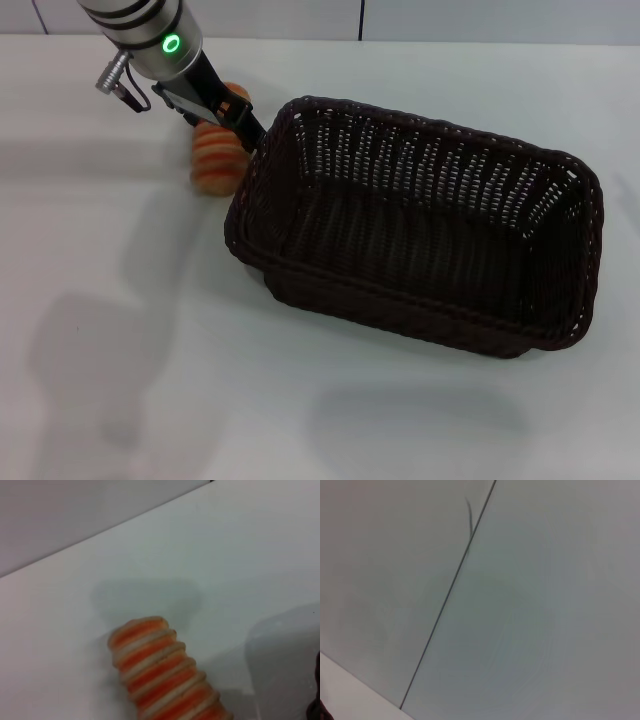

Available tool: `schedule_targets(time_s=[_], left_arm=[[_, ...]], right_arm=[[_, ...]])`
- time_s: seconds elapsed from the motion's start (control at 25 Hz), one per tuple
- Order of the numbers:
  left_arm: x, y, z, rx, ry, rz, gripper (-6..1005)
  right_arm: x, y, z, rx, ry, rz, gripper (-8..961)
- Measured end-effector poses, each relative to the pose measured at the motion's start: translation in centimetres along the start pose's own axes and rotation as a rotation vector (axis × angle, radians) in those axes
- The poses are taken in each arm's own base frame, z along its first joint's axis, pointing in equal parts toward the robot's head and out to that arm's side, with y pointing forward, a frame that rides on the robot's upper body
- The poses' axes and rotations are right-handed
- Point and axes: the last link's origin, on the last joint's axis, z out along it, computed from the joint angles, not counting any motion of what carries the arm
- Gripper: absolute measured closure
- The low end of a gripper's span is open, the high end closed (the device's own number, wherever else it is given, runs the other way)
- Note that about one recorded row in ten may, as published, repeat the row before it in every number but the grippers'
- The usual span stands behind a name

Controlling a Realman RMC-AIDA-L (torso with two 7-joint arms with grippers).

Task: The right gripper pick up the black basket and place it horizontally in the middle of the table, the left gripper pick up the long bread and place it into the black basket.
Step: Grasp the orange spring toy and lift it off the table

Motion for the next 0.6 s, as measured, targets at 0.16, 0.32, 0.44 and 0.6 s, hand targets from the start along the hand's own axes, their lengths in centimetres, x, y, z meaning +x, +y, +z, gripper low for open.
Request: schedule_targets(time_s=[0.16, 0.32, 0.44, 0.6], left_arm=[[-0.3, -0.2, 0.3, 0.001, -0.001, -0.007, 189], [-0.7, -1.1, 0.4, 0.013, 0.005, -0.025, 191], [-1.1, -2.0, 0.6, 0.022, 0.005, -0.043, 192], [-1.7, -2.8, 0.9, 0.029, -0.012, -0.058, 193]], right_arm=[[-0.1, 0.1, 0.3, -0.009, -0.006, 0.0, 408], [-0.3, 0.5, 0.7, -0.027, -0.017, 0.0, 408], [-0.6, 0.7, 1.0, -0.035, -0.025, -0.001, 408], [-0.9, 0.8, 1.3, -0.04, -0.034, -0.007, 408]])
